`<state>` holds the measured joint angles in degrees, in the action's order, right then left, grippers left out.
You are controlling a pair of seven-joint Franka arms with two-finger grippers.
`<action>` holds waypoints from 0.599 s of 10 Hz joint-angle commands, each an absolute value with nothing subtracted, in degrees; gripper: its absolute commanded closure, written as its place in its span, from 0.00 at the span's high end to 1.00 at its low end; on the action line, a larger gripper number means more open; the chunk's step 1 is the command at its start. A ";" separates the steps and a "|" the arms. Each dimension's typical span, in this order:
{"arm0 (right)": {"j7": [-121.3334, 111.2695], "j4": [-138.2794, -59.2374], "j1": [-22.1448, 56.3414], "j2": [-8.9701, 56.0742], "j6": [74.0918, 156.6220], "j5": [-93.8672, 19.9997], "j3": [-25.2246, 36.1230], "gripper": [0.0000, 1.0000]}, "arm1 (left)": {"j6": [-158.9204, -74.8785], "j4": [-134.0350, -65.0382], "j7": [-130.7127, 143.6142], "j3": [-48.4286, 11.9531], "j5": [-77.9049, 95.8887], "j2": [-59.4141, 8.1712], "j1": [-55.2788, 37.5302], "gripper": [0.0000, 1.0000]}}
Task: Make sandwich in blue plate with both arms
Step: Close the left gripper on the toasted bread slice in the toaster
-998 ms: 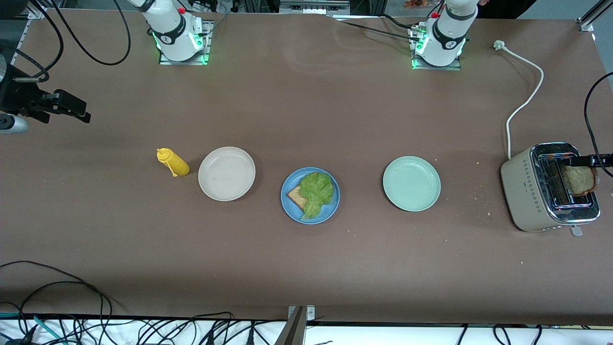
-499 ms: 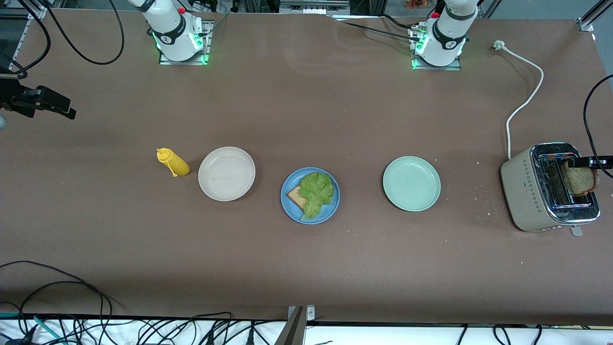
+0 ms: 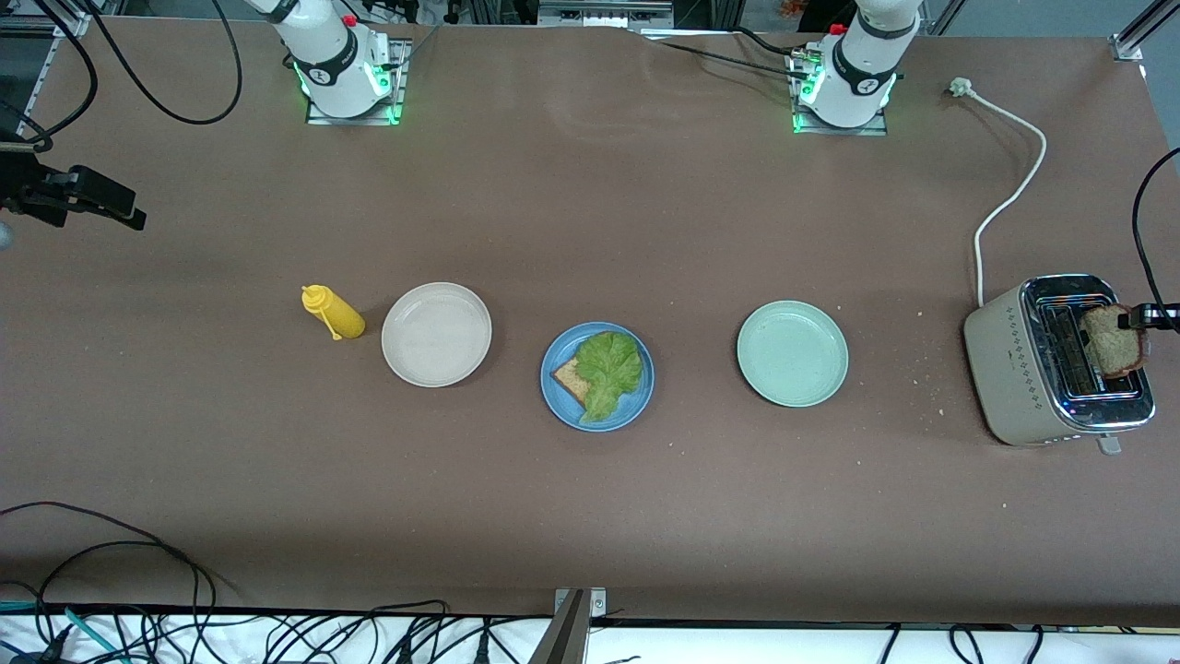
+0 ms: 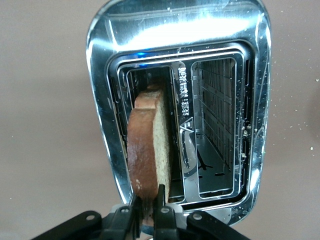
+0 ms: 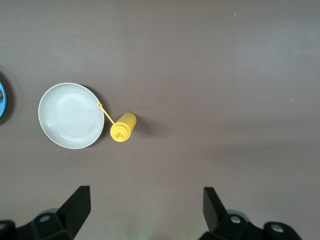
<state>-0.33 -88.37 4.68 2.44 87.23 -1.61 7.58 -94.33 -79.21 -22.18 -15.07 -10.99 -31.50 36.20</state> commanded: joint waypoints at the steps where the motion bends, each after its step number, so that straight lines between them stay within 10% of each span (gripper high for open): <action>1: -0.44 -86.48 4.66 3.43 85.87 -1.41 7.65 1.00 | -94.22 -77.87 -23.64 -15.12 -9.84 -31.55 35.86 0.00; 6: -0.35 -86.40 4.66 3.43 85.96 -1.32 7.73 1.00 | -92.12 -77.96 -23.55 -15.29 -9.84 -21.30 36.21 0.00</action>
